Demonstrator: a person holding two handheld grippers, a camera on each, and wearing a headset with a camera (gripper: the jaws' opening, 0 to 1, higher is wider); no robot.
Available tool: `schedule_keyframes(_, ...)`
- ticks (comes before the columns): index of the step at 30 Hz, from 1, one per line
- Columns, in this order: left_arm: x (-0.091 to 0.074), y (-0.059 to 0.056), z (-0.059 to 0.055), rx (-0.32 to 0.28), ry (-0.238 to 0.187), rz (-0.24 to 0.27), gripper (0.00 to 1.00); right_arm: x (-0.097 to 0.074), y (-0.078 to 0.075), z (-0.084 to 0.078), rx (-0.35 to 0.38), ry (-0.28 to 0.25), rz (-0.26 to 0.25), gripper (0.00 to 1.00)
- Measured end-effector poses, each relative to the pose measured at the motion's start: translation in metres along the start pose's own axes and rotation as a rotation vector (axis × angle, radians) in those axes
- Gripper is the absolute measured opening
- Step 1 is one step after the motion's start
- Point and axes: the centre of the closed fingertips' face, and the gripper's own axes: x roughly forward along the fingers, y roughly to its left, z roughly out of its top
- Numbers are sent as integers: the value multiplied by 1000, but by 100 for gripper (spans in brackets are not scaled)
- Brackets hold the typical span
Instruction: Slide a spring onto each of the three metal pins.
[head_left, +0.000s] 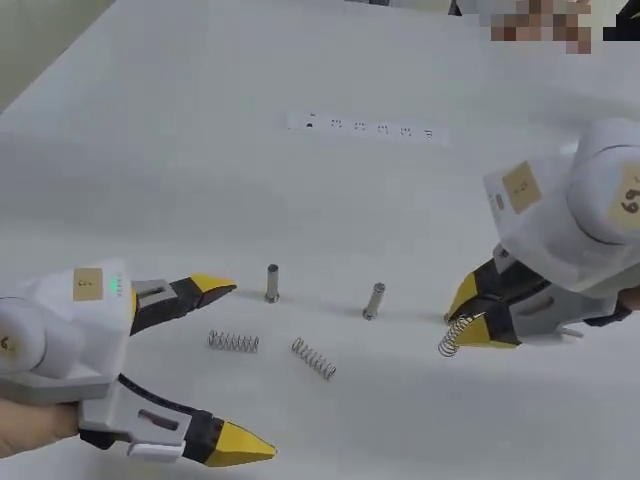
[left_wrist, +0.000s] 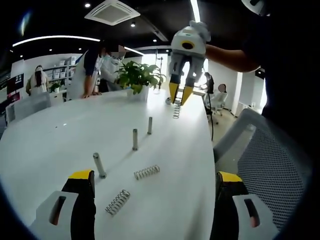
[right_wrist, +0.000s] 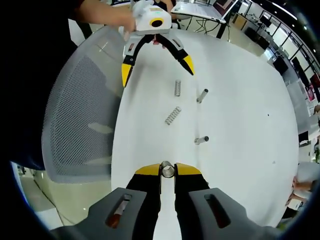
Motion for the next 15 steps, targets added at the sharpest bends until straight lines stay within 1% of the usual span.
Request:
schedule_keyframes(2,-1,-1,-1,-4,2,-3,98,-1,-2,-3,5,5,-8,6)
schedule_keyframes(5,-4,0,-5,5,18,-3,98,-2,-3,-6,9,8,-15,6)
schedule_keyframes(8,-7,2,-5,-4,16,2,98,-2,-6,-15,10,40,-27,6)
schedule_keyframes(12,-8,4,-6,-11,18,9,98,-5,-10,-23,18,55,-33,6)
schedule_keyframes(15,-8,5,-5,-2,14,17,98,-7,-13,-28,20,66,-40,6)
